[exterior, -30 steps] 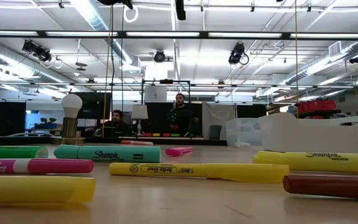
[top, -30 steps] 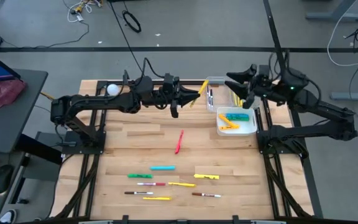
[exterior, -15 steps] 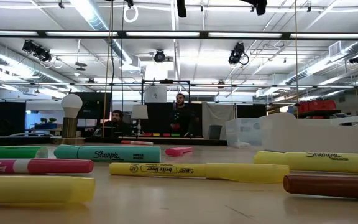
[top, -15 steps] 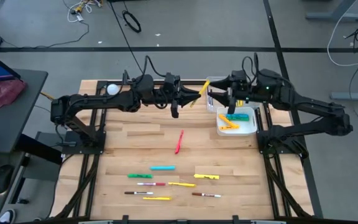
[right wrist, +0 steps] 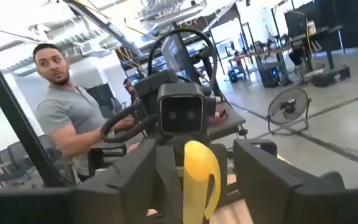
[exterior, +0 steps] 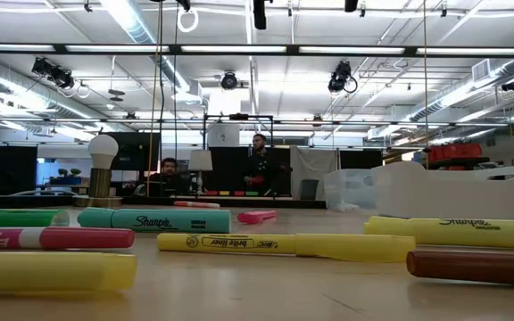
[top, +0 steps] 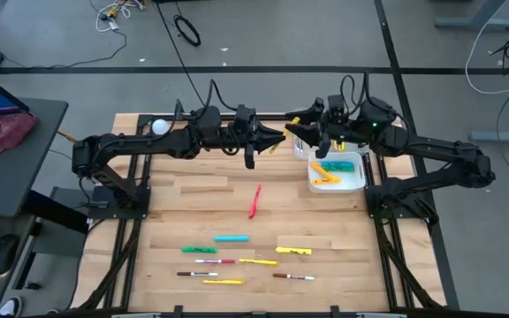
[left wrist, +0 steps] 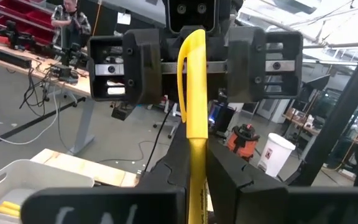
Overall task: Pick & Place Markers
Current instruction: Put the yellow pen into the gray bin, then put the pink pen into the gray bin, then put the light blue highlighter pen into the white bin
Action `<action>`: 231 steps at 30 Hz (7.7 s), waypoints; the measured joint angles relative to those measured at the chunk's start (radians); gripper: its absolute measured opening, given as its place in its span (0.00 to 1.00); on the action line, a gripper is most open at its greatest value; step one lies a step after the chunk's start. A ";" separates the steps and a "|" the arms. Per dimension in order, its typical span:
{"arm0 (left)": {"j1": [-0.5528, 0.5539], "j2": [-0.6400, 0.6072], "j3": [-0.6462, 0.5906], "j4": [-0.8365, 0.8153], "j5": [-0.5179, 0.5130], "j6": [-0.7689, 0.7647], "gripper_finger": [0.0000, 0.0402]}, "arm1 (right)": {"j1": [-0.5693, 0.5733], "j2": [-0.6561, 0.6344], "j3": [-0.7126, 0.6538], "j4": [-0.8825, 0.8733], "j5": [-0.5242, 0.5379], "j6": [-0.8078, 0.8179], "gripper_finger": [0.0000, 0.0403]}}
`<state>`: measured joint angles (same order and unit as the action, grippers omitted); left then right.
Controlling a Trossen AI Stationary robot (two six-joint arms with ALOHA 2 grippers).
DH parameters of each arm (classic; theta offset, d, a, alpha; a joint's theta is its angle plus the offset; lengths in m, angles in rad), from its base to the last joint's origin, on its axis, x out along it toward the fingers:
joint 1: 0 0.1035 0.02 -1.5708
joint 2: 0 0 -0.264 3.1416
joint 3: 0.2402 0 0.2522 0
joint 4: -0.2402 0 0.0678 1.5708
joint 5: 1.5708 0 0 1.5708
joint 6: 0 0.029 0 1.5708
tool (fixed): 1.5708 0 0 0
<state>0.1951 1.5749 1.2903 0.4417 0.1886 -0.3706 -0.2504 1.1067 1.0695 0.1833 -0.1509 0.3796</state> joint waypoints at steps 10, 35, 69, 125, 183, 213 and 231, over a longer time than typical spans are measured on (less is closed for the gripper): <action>-0.001 0.000 0.000 -0.008 -0.031 0.001 0.14 | 0.000 -0.006 0.000 -0.008 -0.017 0.020 0.11; 0.004 0.000 0.000 -0.171 -0.095 0.041 0.43 | -0.635 0.071 0.076 -0.977 0.362 -0.109 0.11; 0.043 0.000 0.000 -0.173 -0.053 0.016 0.43 | -0.790 0.228 -0.220 -0.600 0.284 -0.039 0.37; -0.585 -0.395 -0.415 -1.139 -0.540 -0.617 0.43 | 0.165 0.604 0.307 -0.779 -0.130 -0.238 0.55; -0.328 -0.571 -0.399 -1.004 -0.685 -0.253 0.43 | -0.014 0.426 0.329 -1.079 0.267 0.117 0.03; -0.191 -0.565 -0.399 -0.791 -0.685 -0.195 0.43 | -0.837 0.743 0.260 -1.454 0.046 -0.145 0.03; -0.191 -0.565 -0.399 -0.789 -0.693 -0.227 0.43 | -0.820 0.651 0.201 -1.258 0.169 -0.066 0.40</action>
<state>0.0039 1.0096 0.8913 -0.3473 -0.5044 -0.5972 -1.0706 1.7576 1.2709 -1.0750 0.0182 0.3138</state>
